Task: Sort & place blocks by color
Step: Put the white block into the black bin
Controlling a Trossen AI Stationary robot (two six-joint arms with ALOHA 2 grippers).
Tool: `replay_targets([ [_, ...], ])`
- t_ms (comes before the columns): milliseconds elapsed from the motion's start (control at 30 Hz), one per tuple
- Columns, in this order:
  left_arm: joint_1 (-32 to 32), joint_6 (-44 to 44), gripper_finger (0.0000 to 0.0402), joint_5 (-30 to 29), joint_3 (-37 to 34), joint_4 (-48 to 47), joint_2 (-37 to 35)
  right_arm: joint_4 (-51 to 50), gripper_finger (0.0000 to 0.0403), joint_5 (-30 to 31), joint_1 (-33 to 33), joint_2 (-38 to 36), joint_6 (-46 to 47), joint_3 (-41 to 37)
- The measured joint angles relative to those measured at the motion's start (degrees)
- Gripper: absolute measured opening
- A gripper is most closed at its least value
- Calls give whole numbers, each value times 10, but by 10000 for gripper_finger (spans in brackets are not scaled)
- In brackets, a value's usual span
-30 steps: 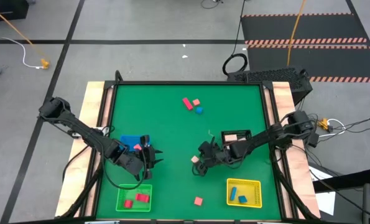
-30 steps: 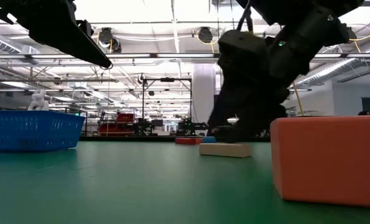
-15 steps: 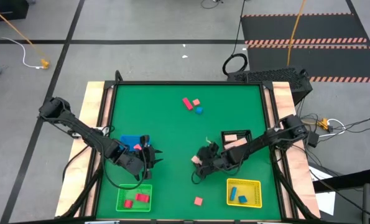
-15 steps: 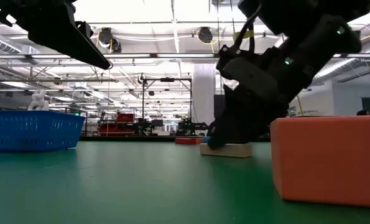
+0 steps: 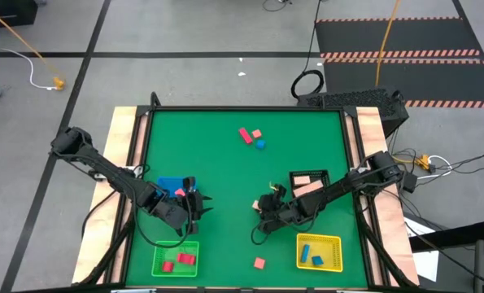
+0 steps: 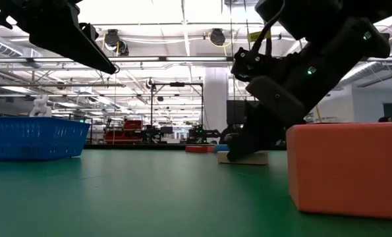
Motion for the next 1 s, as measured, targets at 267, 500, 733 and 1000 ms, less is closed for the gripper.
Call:
replay_targets([
  [267,0,0,145,0,0,0,0,6,110,-17,0,-8,19,0],
  [500,0,0,145,0,0,0,0,-29,110,-13,-14,-91,-14,0],
  [733,0,-12,145,0,0,0,0,-221,110,3,-36,-212,-15,0],
  [1000,0,-13,145,0,0,0,0,-419,114,-1,-40,-326,68,0],
])
